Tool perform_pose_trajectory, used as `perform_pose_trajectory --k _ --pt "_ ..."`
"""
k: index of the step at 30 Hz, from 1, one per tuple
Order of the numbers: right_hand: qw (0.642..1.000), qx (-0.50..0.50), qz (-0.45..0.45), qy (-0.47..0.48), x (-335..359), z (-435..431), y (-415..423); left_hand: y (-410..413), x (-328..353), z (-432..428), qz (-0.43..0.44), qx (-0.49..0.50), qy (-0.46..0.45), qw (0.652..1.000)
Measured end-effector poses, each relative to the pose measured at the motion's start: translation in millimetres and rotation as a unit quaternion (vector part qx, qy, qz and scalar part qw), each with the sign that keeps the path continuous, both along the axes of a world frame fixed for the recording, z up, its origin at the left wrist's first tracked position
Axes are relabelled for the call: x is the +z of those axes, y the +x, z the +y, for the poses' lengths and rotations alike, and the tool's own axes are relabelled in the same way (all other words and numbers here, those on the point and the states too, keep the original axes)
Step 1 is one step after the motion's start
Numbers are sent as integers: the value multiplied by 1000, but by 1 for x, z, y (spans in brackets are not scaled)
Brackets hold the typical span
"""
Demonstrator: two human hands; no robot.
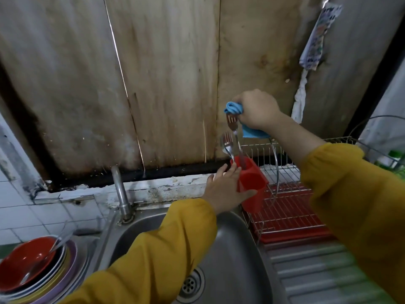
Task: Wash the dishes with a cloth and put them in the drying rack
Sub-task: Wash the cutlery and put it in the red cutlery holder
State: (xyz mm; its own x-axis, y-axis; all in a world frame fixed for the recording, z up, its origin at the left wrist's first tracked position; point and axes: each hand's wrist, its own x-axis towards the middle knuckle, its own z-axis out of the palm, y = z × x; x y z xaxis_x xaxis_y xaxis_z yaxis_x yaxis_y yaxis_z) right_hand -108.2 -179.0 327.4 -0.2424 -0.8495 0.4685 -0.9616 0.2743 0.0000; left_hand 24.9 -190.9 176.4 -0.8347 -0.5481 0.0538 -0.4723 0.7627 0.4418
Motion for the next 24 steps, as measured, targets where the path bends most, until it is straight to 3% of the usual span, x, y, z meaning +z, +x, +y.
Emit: perform_pose_trajectory --k 6,11,17,20,22,24 --pt "988 -7 80 134 -19 -20 -1 -2 -5 -4 5 3 0 1000" --pt "976 -28 149 155 -27 -28 1 1 -7 -1 10 15 -7 1000" --pt "975 -47 174 128 -26 -10 38 41 -23 -1 161 75 29 984" --pt "994 18 86 60 -32 12 80 87 -37 1 256 134 87 953" --pt "995 81 -33 40 -45 24 109 123 -46 5 288 184 108 934" --pt "973 140 -181 9 -70 28 138 161 -54 8 308 243 118 912"
